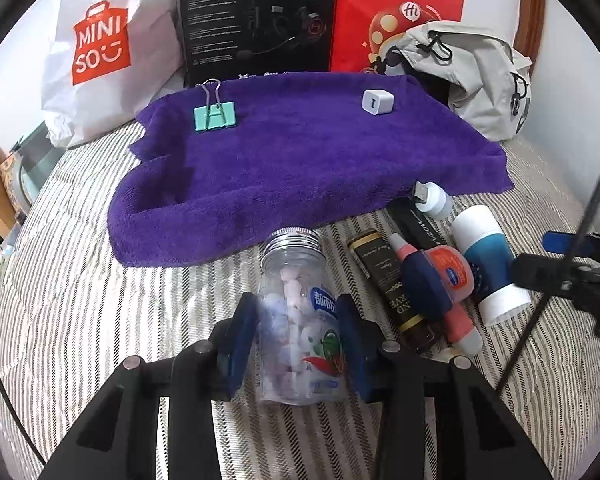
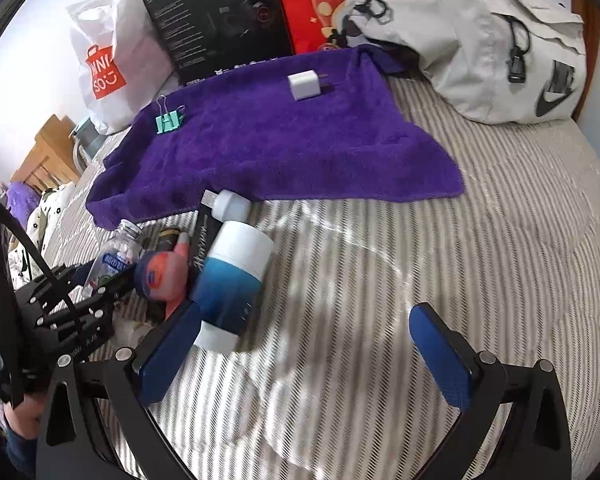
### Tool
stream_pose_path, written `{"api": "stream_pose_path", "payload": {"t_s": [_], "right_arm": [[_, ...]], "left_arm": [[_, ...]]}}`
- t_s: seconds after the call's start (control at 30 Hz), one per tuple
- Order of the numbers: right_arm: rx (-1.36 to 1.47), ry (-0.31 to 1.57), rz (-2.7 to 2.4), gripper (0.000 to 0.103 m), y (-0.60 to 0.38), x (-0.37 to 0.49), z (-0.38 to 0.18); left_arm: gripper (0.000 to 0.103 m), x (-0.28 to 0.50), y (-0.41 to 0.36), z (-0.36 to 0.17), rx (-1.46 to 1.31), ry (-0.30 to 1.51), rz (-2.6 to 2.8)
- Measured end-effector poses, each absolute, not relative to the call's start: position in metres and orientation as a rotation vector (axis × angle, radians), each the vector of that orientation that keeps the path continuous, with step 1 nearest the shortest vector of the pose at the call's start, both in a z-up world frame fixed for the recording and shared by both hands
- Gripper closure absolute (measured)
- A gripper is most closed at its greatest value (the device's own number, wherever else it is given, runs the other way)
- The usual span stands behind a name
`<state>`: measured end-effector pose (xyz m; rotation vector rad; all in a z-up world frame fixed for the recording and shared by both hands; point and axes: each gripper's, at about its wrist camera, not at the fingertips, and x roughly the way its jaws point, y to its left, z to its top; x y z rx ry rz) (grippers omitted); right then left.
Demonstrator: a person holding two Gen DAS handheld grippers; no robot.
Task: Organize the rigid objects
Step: 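Move the left gripper to the clear candy jar and grasp it, then grasp the ADMD balm tube with right while left carries the jar to the towel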
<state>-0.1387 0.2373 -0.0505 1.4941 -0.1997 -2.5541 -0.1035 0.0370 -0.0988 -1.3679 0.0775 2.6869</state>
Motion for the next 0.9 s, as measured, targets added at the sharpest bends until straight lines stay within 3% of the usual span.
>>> {"api": "stream_pose_path", "payload": {"t_s": [0.53,0.8,0.9], "right_arm": [[1.606,-0.007,-2.631,0.003,0.244,-0.147,-0.071],[1.546,0.027,-2.666,0.025,0.242,-0.141,-0.073],[1.519,0.053,-2.647,0.055,0.235,-0.142,-0.07]], "left_arm": [[0.064,-0.103,0.034,-0.099,-1.378,0.087,2.68],[0.064,-0.104,0.034,-0.1,-1.385,0.097,2.675],[0.064,-0.104,0.034,-0.099,-1.383,0.096,2.676]]}}
